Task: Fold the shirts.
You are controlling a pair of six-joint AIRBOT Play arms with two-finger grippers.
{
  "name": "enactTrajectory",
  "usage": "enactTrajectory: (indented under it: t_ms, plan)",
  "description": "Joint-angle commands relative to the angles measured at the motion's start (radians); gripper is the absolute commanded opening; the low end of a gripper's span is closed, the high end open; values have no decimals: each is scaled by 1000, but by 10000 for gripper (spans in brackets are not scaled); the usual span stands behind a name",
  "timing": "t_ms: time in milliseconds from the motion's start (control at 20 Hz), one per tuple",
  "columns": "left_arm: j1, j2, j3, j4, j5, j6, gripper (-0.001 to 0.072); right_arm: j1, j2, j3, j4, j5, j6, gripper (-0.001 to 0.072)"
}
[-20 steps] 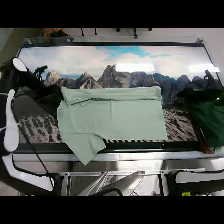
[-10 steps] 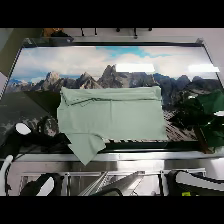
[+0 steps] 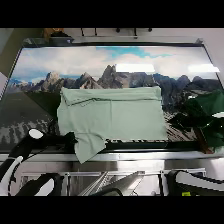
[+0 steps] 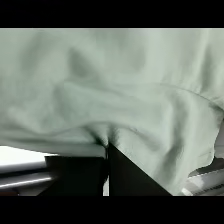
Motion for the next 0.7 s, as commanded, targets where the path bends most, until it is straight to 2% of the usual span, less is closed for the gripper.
enactTrajectory:
  t_ms: [0,200,500,600,650]
  plan:
    - [-53,-94,117,-20,-48,35,19,0,-4,-8,-9,14,8,383]
    - [-55,-56,179,3,-96,34,19,0,-4,-55,-101,24,57,383]
    - [52,144,179,3,-146,34,18,101,-4,-114,-84,24,56,380]
    - [97,215,179,3,-177,34,19,157,0,-113,-40,27,53,358]
    - [117,249,179,3,-200,35,19,178,3,-111,1,48,25,199]
